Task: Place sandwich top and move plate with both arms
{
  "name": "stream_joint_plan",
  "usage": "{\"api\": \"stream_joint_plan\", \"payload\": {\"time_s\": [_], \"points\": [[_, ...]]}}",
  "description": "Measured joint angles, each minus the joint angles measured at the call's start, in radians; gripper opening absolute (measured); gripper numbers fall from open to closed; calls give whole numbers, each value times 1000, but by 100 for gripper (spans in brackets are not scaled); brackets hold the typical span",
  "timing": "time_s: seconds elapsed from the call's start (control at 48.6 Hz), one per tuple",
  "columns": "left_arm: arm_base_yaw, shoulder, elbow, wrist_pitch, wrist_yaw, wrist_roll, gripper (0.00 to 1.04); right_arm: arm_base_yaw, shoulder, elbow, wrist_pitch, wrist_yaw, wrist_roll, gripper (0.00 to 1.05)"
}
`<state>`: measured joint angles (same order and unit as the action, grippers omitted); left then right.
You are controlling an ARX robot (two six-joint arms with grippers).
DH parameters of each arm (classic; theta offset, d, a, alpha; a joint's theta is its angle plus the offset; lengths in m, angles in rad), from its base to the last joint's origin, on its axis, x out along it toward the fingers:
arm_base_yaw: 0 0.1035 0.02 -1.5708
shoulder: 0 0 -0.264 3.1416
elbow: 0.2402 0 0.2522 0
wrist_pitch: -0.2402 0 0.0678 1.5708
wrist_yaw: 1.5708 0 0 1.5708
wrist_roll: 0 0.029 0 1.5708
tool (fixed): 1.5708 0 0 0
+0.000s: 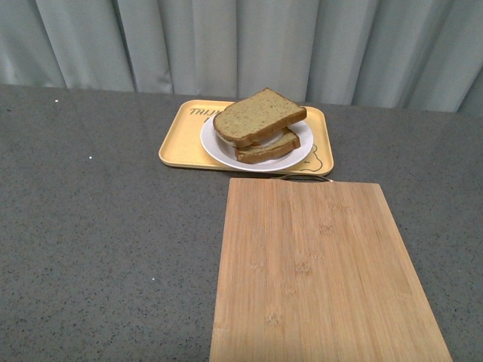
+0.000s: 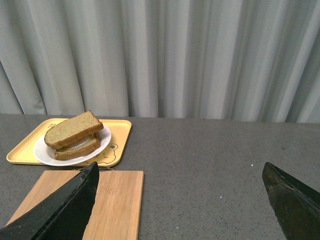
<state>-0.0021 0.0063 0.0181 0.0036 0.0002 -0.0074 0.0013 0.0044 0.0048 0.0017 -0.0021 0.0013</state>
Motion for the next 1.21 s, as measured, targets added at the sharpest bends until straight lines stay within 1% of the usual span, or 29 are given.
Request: {"api": "stream_joint_plan", "payload": {"time_s": [0.062,0.082,0.144,0.227,0.247,0.329,0.412,0.474,0.597,0.638,0.7,1.215], "points": [[0,0,0,-1,0,0,4,0,0,0,0,0,0,95],[0,0,0,-1,0,-1,5,0,0,0,0,0,0,95],[0,0,0,-1,0,0,16,0,0,0,0,0,0,95],[0,-1,0,-1,0,0,27,0,0,0,0,0,0,95],[0,-1,0,-1,0,0,30,0,0,0,0,0,0,95],[0,-1,0,-1,0,0,50,0,0,0,0,0,0,95],[0,-1,0,-1,0,0,64,0,0,0,0,0,0,95],[0,-1,0,-1,0,0,79,0,0,0,0,0,0,95],[0,-1,0,-1,0,0,98,0,0,0,0,0,0,95],[0,-1,0,-1,0,2,100,0,0,0,0,0,0,95],[0,-1,0,-1,0,1,98,0,0,0,0,0,0,95],[0,-1,0,-1,0,1,98,0,0,0,0,0,0,95]]}}
